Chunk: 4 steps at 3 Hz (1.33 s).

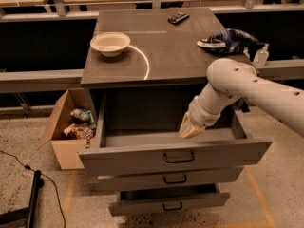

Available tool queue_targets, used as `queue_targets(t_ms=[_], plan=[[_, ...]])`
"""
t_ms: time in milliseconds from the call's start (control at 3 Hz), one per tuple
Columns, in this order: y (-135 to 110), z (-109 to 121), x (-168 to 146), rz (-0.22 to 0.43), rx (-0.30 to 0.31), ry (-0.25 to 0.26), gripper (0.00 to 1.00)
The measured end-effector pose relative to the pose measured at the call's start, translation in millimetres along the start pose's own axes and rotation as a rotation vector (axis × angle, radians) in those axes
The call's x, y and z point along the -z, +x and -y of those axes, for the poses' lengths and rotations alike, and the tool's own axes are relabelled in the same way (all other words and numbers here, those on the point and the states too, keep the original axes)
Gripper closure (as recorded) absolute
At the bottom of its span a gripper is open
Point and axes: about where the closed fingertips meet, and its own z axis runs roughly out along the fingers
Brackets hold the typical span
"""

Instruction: Open top drawer

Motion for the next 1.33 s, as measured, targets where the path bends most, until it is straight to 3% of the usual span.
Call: queue_targets(t_ms=[667, 1333], plan=[[-4, -1, -12, 0.0, 0.005, -0.015, 1.0], [4, -35, -15, -0.018, 0.004, -0.249, 1.0]])
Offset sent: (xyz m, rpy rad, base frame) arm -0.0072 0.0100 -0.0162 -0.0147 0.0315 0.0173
